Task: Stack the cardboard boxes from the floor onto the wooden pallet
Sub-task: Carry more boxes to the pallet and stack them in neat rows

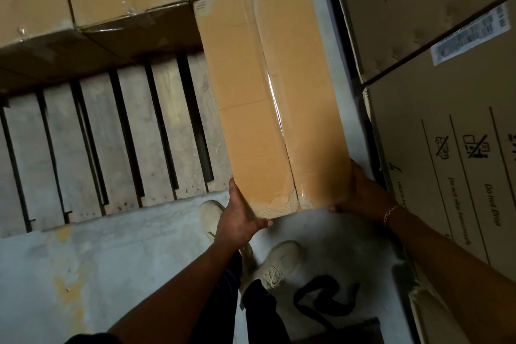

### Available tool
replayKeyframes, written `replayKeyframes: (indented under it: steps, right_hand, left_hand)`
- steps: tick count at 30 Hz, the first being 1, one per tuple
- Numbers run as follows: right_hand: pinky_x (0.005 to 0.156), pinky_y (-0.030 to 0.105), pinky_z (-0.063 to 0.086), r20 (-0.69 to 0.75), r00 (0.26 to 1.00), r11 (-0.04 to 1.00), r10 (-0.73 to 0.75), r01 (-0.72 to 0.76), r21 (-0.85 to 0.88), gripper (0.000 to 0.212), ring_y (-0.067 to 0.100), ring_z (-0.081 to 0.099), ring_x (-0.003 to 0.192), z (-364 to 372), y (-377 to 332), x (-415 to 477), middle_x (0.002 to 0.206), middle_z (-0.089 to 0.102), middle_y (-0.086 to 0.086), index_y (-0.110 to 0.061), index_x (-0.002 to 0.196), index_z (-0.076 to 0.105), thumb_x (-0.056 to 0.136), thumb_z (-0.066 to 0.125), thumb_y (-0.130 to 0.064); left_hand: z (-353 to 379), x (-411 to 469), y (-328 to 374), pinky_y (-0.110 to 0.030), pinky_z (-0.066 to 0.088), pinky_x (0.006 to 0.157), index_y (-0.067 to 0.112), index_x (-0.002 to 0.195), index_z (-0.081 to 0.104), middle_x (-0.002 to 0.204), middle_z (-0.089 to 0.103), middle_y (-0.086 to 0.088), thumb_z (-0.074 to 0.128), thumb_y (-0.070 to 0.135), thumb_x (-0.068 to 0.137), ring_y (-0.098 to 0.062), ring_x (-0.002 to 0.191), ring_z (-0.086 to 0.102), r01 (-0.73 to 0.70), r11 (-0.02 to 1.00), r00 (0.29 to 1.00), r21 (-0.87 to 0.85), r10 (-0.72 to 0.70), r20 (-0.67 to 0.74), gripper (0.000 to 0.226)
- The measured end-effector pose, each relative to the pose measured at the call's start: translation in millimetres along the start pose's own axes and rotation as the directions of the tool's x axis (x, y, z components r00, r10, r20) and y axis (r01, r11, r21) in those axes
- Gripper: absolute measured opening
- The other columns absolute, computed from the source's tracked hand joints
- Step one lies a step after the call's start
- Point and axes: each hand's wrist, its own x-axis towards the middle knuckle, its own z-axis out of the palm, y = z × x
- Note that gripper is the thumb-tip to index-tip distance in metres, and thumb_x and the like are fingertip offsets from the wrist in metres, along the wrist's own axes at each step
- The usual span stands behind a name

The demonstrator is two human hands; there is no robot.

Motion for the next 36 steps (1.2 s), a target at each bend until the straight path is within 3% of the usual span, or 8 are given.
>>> replayKeyframes:
  steps: [9,14,17,22,32,36]
  right_hand:
    - [0.105,0.038,0.044,-0.013,1.0,1.0,-0.003,0.003,-0.018,0.144,0.032,0.052,0.134,0.7,-1.7,-2.4,0.155,0.048,0.005,-0.04,0.161,-0.002,0.059,0.099,-0.041]
    - [0.106,0.036,0.044,-0.011,1.0,1.0,-0.007,0.007,-0.006,0.143,0.03,0.053,0.134,2.3,-1.6,-2.3,0.155,0.048,0.004,-0.039,0.162,0.0,0.059,0.099,-0.039]
    - [0.106,0.035,0.044,-0.012,1.0,1.0,-0.001,0.0,-0.011,0.144,0.03,0.053,0.135,1.4,-1.9,-1.3,0.154,0.049,0.004,-0.039,0.162,0.0,0.059,0.1,-0.039]
    - [0.108,0.037,0.043,-0.005,1.0,1.0,-0.005,0.005,-0.012,0.144,0.03,0.051,0.136,0.7,-1.6,-0.4,0.157,0.045,0.004,-0.038,0.163,-0.001,0.059,0.099,-0.039]
    - [0.104,0.029,0.04,0.003,1.0,1.0,-0.001,0.001,-0.031,0.145,0.029,0.052,0.136,-0.4,-1.1,1.2,0.156,0.046,0.005,-0.037,0.163,-0.004,0.06,0.099,-0.041]
    - [0.106,0.035,0.043,-0.002,1.0,0.999,0.009,-0.009,-0.053,0.145,0.031,0.054,0.134,-1.2,0.7,2.1,0.154,0.049,0.007,-0.038,0.162,-0.004,0.059,0.098,-0.043]
  left_hand:
    - [-1.8,0.2,-3.0,-0.031,0.045,0.093,0.033,0.158,0.001,0.13,0.053,0.016,0.098,0.031,0.064,-0.026,0.122,0.059,-0.012,1.0,1.0,0.018,0.011,0.005,0.135]
    - [-4.5,0.2,-3.7,-0.038,0.05,0.096,0.038,0.155,0.0,0.128,0.054,0.015,0.097,0.031,0.065,-0.03,0.121,0.061,0.009,1.0,1.0,0.026,-0.009,0.015,0.133]
    - [-4.9,-0.2,-3.2,-0.035,0.048,0.093,0.037,0.155,0.001,0.127,0.054,0.016,0.096,0.031,0.066,-0.03,0.121,0.061,-0.001,0.999,1.0,0.037,0.0,0.019,0.13]
    - [-5.8,0.0,-3.3,-0.034,0.047,0.096,0.038,0.157,-0.003,0.13,0.053,0.016,0.097,0.033,0.066,-0.03,0.124,0.06,-0.007,0.999,1.0,0.043,0.006,0.016,0.135]
    - [-6.8,-2.2,-3.5,-0.047,0.051,0.103,0.039,0.159,-0.008,0.146,0.056,0.007,0.096,0.043,0.065,-0.032,0.129,0.058,-0.005,0.999,1.0,0.051,0.005,0.004,0.141]
    - [-6.2,-1.6,-3.3,-0.05,0.051,0.104,0.039,0.159,-0.009,0.146,0.056,0.007,0.096,0.044,0.063,-0.03,0.131,0.057,-0.006,0.999,1.0,0.035,0.006,0.008,0.142]
